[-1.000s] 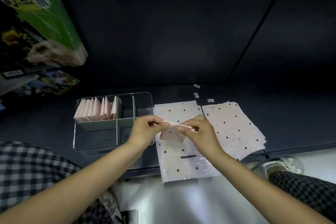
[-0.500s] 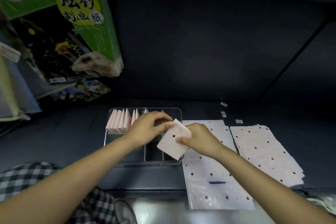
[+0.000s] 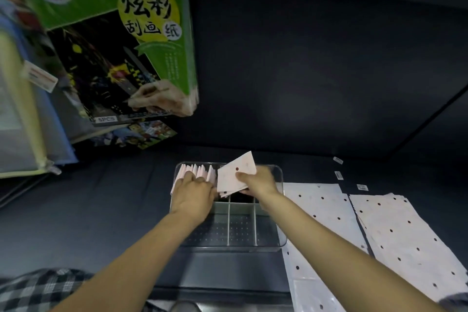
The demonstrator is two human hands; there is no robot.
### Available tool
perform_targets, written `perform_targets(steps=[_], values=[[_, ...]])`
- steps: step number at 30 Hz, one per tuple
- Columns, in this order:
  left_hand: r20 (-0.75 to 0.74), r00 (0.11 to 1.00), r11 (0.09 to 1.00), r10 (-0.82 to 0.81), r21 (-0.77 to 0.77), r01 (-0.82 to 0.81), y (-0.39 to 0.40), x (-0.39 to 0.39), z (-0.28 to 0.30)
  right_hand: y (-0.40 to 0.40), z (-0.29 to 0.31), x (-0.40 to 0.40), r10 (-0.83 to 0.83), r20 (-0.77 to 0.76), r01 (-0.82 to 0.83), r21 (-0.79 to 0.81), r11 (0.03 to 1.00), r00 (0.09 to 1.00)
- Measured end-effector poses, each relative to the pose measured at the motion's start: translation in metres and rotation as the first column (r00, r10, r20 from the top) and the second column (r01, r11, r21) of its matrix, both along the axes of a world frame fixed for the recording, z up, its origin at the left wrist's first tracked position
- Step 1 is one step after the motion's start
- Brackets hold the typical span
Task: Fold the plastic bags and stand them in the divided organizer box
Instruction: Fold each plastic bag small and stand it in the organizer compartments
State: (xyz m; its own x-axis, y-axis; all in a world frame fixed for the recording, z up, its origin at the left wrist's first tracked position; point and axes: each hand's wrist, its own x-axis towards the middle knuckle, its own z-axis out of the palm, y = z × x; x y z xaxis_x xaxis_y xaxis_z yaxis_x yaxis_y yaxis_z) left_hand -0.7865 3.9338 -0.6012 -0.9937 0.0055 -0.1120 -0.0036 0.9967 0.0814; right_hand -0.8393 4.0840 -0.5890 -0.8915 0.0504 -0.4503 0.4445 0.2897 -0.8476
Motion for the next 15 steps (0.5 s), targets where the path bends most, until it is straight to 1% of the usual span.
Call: perform_targets(steps=[1, 2, 3, 5, 7, 9, 10, 13, 15], values=[[-0.012, 1.000, 1.000, 0.001, 0.015, -0.001, -0.003, 0.001, 0.000, -0.007, -0.004, -0.002, 0.052, -0.043, -0.044, 0.171, 0.984, 0.998], [-0.024, 1.000, 1.000, 0.002, 0.022, -0.001, -0.005, 0.002, 0.001, -0.013, -0.006, -0.003, 0.115, -0.071, -0.085, 0.331, 0.940, 0.991], [-0.040, 0.999, 1.000, 0.001, 0.024, 0.000, -0.006, 0.003, 0.001, -0.019, -0.007, -0.002, 0.172, -0.082, -0.117, 0.455, 0.883, 0.982], [-0.079, 0.997, 1.000, -0.009, 0.024, 0.011, -0.007, 0.004, 0.000, -0.030, -0.009, 0.002, 0.255, -0.087, -0.152, 0.605, 0.782, 0.963], [-0.102, 0.994, 0.999, -0.027, 0.035, 0.030, -0.007, 0.004, -0.002, -0.039, -0.011, 0.007, 0.324, -0.103, -0.164, 0.697, 0.698, 0.940], [-0.112, 0.993, 0.997, -0.041, 0.060, 0.048, -0.005, 0.003, -0.003, -0.046, -0.012, 0.010, 0.374, -0.109, -0.182, 0.727, 0.662, 0.921], [-0.111, 0.993, 0.996, -0.044, 0.070, 0.052, -0.003, 0.003, -0.004, -0.049, -0.013, 0.010, 0.376, -0.105, -0.194, 0.713, 0.674, 0.921], [-0.099, 0.994, 0.996, -0.039, 0.074, 0.047, -0.002, 0.001, -0.005, -0.048, -0.012, 0.010, 0.342, -0.077, -0.227, 0.612, 0.758, 0.936], [-0.109, 0.994, 0.996, -0.026, 0.082, 0.035, -0.002, 0.001, -0.005, -0.044, -0.013, 0.009, 0.349, -0.078, -0.248, 0.562, 0.789, 0.934]])
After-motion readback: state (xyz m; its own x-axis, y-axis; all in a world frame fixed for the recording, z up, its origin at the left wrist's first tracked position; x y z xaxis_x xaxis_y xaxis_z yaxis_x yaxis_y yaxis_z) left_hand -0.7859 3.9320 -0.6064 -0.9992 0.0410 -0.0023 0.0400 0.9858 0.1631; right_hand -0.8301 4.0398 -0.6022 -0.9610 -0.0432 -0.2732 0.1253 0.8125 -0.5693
